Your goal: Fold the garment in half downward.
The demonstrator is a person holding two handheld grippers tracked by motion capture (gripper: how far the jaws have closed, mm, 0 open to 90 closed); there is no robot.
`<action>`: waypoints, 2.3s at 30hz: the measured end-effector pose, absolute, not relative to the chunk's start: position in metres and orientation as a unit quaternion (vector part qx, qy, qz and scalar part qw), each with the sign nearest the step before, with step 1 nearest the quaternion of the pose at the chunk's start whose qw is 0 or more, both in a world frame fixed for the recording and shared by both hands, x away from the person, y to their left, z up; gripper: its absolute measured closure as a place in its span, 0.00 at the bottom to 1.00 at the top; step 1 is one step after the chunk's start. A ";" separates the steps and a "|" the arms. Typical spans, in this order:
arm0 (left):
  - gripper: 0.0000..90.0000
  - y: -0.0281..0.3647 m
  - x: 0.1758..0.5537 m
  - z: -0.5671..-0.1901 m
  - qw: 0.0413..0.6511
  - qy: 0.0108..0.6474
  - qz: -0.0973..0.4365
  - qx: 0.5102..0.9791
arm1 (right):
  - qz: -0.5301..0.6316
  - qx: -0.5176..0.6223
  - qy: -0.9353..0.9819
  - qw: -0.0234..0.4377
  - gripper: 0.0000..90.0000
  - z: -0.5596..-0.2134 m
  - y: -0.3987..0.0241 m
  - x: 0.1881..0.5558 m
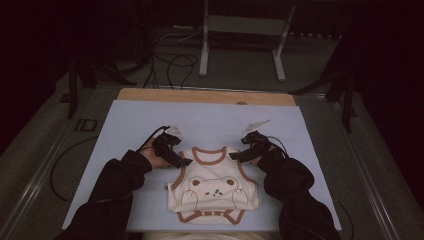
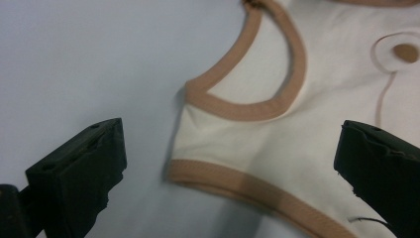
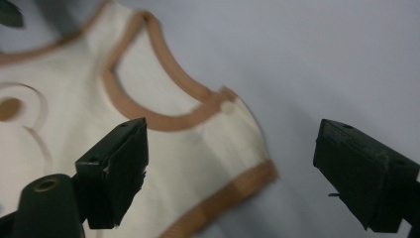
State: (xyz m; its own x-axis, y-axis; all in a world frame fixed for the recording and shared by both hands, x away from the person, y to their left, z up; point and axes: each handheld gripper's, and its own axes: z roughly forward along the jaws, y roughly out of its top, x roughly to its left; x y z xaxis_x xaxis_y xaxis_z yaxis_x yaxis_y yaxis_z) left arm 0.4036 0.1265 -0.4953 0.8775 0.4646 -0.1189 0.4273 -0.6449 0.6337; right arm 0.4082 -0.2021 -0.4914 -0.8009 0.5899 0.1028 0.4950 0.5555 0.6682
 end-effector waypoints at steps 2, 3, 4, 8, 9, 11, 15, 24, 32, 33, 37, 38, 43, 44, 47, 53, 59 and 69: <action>0.04 0.126 0.405 -0.498 0.338 0.247 0.031 0.908 | 0.347 0.304 0.885 0.068 0.22 -0.495 -0.201 0.409; 0.07 0.126 0.405 -0.498 0.338 0.247 0.031 0.908 | 0.341 0.302 0.887 0.072 0.25 -0.497 -0.201 0.408; 0.11 0.126 0.407 -0.500 0.337 0.251 0.038 0.907 | 0.336 0.297 0.890 0.080 0.26 -0.499 -0.200 0.409; 0.27 0.127 0.409 -0.505 0.330 0.251 0.038 0.909 | 0.326 0.295 0.894 0.082 0.34 -0.506 -0.198 0.411; 0.32 0.126 0.410 -0.507 0.326 0.252 0.044 0.910 | 0.325 0.292 0.896 0.082 0.35 -0.507 -0.198 0.412; 0.39 0.127 0.410 -0.507 0.325 0.250 0.048 0.911 | 0.318 0.292 0.898 0.086 0.39 -0.509 -0.197 0.413; 0.47 0.126 0.409 -0.513 0.319 0.251 0.055 0.912 | 0.312 0.288 0.901 0.091 0.44 -0.512 -0.195 0.415; 0.68 0.121 0.408 -0.512 0.314 0.256 0.063 0.912 | 0.305 0.280 0.906 0.084 0.64 -0.512 -0.190 0.413; 0.95 0.117 0.408 -0.511 0.313 0.265 0.038 0.911 | 0.302 0.276 0.910 0.070 0.88 -0.510 -0.186 0.411; 0.96 0.117 0.408 -0.511 0.313 0.265 0.038 0.911 | 0.300 0.275 0.911 0.069 0.89 -0.509 -0.186 0.411; 0.97 0.116 0.409 -0.510 0.313 0.267 0.033 0.911 | 0.292 0.269 0.915 0.070 0.92 -0.508 -0.185 0.411; 0.97 0.116 0.409 -0.510 0.314 0.267 0.033 0.911 | 0.292 0.270 0.915 0.071 0.92 -0.508 -0.184 0.411; 0.97 0.118 0.409 -0.505 0.321 0.260 0.034 0.910 | 0.294 0.265 0.915 0.076 0.92 -0.502 -0.184 0.410; 0.97 0.120 0.410 -0.501 0.327 0.262 0.034 0.907 | 0.297 0.263 0.914 0.081 0.92 -0.499 -0.185 0.410; 0.97 0.120 0.410 -0.495 0.330 0.259 0.038 0.907 | 0.303 0.264 0.912 0.084 0.92 -0.492 -0.186 0.411; 0.97 0.123 0.410 -0.479 0.344 0.248 0.055 0.904 | 0.311 0.264 0.908 0.094 0.92 -0.476 -0.187 0.410; 0.97 0.125 0.412 -0.461 0.359 0.245 0.063 0.898 | 0.320 0.251 0.906 0.114 0.92 -0.465 -0.189 0.413; 0.97 0.127 0.415 -0.426 0.378 0.234 0.091 0.891 | 0.336 0.253 0.896 0.142 0.92 -0.435 -0.191 0.416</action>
